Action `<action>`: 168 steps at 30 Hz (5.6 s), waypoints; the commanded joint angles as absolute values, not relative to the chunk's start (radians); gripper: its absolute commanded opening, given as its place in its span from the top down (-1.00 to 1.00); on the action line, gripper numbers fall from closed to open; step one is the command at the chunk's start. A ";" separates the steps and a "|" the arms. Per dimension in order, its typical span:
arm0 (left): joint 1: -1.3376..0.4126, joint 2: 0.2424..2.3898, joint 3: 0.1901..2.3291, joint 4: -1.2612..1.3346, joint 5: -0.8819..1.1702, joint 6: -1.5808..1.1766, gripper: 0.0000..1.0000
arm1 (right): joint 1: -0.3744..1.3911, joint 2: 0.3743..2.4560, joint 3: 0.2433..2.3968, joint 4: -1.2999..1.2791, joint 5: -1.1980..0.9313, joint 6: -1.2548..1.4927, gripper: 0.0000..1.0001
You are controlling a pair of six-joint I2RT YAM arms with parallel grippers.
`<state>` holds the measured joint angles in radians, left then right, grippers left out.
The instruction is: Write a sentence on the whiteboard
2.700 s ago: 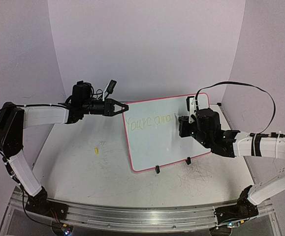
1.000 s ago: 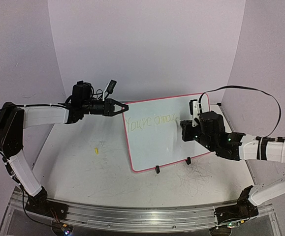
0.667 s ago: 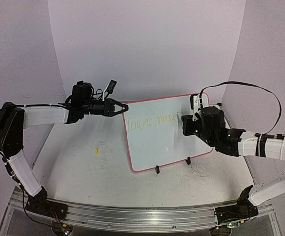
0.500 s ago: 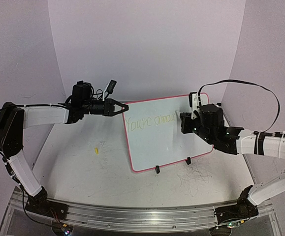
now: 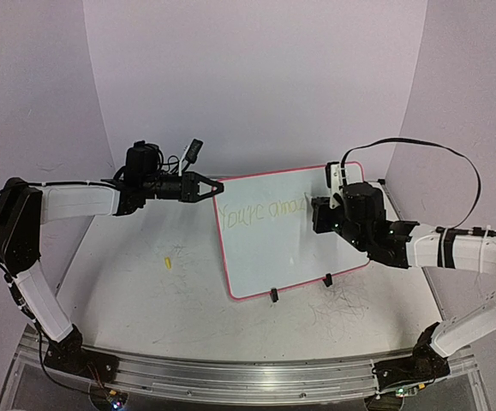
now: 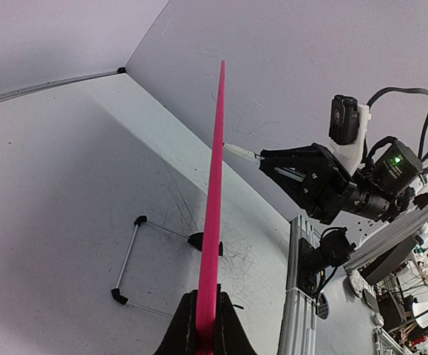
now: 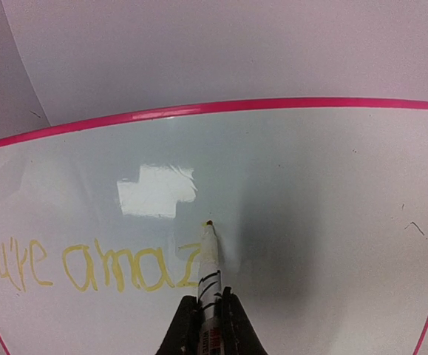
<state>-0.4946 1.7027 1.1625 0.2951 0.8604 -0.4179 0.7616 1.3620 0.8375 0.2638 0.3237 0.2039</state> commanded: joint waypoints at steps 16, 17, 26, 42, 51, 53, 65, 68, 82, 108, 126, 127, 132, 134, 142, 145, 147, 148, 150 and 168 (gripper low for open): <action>-0.493 1.672 1.160 0.267 0.841 -0.406 1.00 | 0.755 1.314 0.809 0.267 0.293 0.221 1.00; -0.494 1.671 1.160 0.267 0.841 -0.405 1.00 | 0.756 1.317 0.812 0.270 0.296 0.219 1.00; -0.493 1.671 1.160 0.267 0.842 -0.405 1.00 | 0.755 1.357 0.820 0.284 0.316 0.209 1.00; -0.494 1.668 1.160 0.267 0.841 -0.405 1.00 | 0.758 1.306 0.744 0.223 0.274 0.267 1.00; -0.497 1.670 1.160 0.267 0.841 -0.405 1.00 | 0.770 1.296 0.725 0.218 0.262 0.292 1.00; -0.497 1.670 1.159 0.267 0.840 -0.405 1.00 | 0.770 1.292 0.732 0.218 0.264 0.288 1.00; -0.497 1.670 1.158 0.267 0.839 -0.405 1.00 | 0.758 1.301 0.824 0.251 0.296 0.252 1.00; -0.497 1.669 1.157 0.267 0.839 -0.403 1.00 | 0.756 1.301 0.832 0.254 0.306 0.242 1.00; -0.497 1.672 1.161 0.267 0.842 -0.405 1.00 | 0.747 1.332 0.816 0.252 0.326 0.242 1.00; -0.500 1.674 1.160 0.267 0.841 -0.405 1.00 | 0.749 1.323 0.776 0.270 0.288 0.272 1.00; -0.500 1.670 1.158 0.267 0.841 -0.403 1.00 | 0.746 1.345 0.819 0.291 0.372 0.252 1.00; -0.501 1.670 1.158 0.267 0.841 -0.403 1.00 | 0.746 1.344 0.817 0.287 0.378 0.256 1.00; -0.500 1.668 1.158 0.267 0.842 -0.403 1.00 | 0.746 1.334 0.803 0.263 0.372 0.270 1.00; -0.500 1.668 1.158 0.267 0.841 -0.403 1.00 | 0.746 1.329 0.796 0.252 0.359 0.275 1.00; -0.500 1.666 1.158 0.267 0.841 -0.403 1.00 | 0.746 1.312 0.750 0.218 0.296 0.301 1.00; -0.500 1.667 1.157 0.267 0.841 -0.403 1.00 | 0.746 1.303 0.730 0.215 0.287 0.311 1.00; -0.500 1.669 1.157 0.267 0.841 -0.403 1.00 | 0.746 1.297 0.730 0.215 0.293 0.313 1.00; -0.500 1.670 1.158 0.267 0.841 -0.403 1.00 | 0.746 1.294 0.734 0.215 0.297 0.310 1.00; -0.500 1.671 1.158 0.267 0.841 -0.404 1.00 | 0.746 1.289 0.746 0.215 0.304 0.306 1.00; -0.500 1.670 1.158 0.267 0.842 -0.403 1.00 | 0.689 1.265 0.769 0.294 0.297 0.285 1.00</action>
